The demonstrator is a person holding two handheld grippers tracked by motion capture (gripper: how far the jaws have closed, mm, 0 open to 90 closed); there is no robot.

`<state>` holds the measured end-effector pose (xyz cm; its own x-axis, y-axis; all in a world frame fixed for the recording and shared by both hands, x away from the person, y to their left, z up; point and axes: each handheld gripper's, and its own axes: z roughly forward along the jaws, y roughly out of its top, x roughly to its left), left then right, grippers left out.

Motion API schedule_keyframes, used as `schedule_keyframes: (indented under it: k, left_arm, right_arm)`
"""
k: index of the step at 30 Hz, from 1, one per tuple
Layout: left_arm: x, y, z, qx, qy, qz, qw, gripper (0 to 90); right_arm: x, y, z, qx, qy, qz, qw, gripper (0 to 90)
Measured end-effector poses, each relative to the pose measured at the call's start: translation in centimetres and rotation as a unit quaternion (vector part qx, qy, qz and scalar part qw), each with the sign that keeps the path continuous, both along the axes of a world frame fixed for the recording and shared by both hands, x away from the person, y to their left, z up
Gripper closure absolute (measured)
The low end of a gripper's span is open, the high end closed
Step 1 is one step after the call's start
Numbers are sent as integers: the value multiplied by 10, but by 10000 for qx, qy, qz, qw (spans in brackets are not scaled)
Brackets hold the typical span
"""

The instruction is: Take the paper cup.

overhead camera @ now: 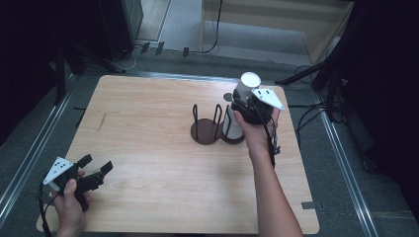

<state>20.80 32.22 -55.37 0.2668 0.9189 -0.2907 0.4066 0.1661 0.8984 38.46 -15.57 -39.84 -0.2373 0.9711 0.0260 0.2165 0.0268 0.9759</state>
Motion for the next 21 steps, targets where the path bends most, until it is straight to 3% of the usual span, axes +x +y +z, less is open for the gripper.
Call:
schedule_keyframes:
  k: [11,21]
  left_arm:
    - [0,0,0,-9,2,-1,10000,89]
    - [0,0,0,-9,-1,-8,10000,89]
  right_arm:
    - [-6,1,22,77,-177,58,9998,324]
    - [-22,-3,43,237,-354,157,9990,324]
